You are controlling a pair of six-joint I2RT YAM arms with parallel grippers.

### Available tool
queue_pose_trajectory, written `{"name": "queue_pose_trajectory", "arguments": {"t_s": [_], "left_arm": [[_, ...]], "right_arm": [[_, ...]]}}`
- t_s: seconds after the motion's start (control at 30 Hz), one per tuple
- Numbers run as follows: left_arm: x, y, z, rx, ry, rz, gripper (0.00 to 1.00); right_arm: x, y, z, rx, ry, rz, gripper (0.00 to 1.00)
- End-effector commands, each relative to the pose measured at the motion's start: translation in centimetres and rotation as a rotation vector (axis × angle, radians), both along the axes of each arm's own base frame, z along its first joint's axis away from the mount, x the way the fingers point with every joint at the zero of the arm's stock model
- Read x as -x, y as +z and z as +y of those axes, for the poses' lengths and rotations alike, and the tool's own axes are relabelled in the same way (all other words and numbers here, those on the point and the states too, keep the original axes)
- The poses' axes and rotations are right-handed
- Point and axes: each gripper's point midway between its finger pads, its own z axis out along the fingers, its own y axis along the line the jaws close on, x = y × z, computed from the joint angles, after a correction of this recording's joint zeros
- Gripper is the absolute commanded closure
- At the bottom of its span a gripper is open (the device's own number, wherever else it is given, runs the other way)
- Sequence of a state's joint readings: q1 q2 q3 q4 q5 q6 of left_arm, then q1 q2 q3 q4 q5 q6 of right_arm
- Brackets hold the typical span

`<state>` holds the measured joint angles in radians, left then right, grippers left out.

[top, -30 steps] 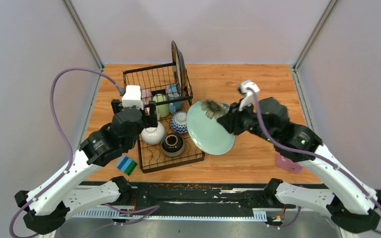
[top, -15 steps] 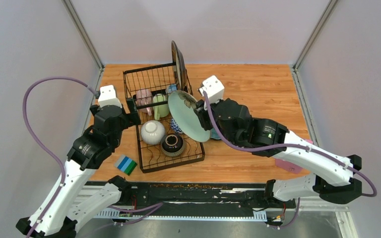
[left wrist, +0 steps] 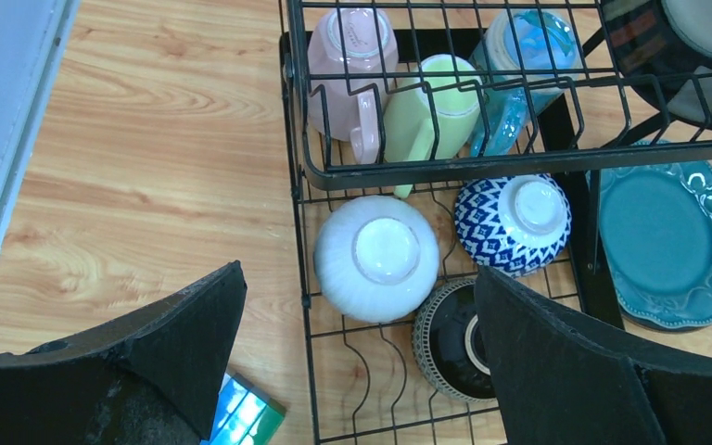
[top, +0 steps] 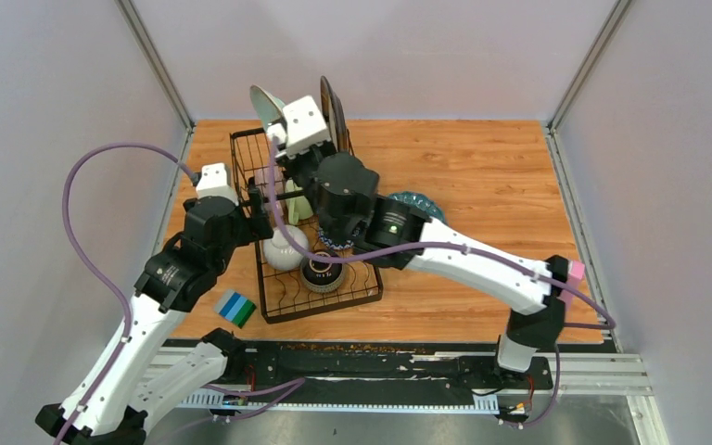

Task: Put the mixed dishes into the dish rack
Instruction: Insert the plate into the dish rack.

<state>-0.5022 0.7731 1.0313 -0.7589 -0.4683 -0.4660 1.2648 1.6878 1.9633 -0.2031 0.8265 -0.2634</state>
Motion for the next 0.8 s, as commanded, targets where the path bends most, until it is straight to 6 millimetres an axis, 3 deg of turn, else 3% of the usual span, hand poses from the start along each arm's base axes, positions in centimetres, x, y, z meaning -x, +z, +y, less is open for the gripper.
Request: {"name": "queue_pose_trajectory", "arguments": {"t_s": [0.0, 0.1, 0.27, 0.43, 0.57, 0.77], "left_arm": [[0.3, 1.1, 0.2, 0.051, 0.011, -0.051, 0.00], [0.6, 1.3, 0.4, 0.052, 0.016, -0.060, 0.00], [0.9, 1.4, 0.5, 0.059, 0.010, -0.066, 0.00], [0.9, 1.4, 0.3, 0.063, 0.004, -0.066, 0.00], [0.8, 1.3, -0.1, 0.076, -0.011, -0.067, 0.00], [0.8, 1.1, -0.4, 0.085, -0.026, -0.063, 0.00]], "right_arm": [[-1.9, 7.9, -1.7, -0.152, -0.193, -0.213, 1.00], [-2.9, 8.5, -0.9, -0.180, -0.227, -0.241, 1.00], [-5.9, 7.6, -0.4, -0.180, -0.299, -0.242, 1.00], [-8.3, 5.9, -0.8, -0.184, -0.360, -0.222, 1.00], [-10.4, 3.3, -0.8, -0.155, -0.382, -0.170, 1.00], [-12.1, 0.6, -0.5, -0.141, -0.404, -0.124, 1.00]]}}
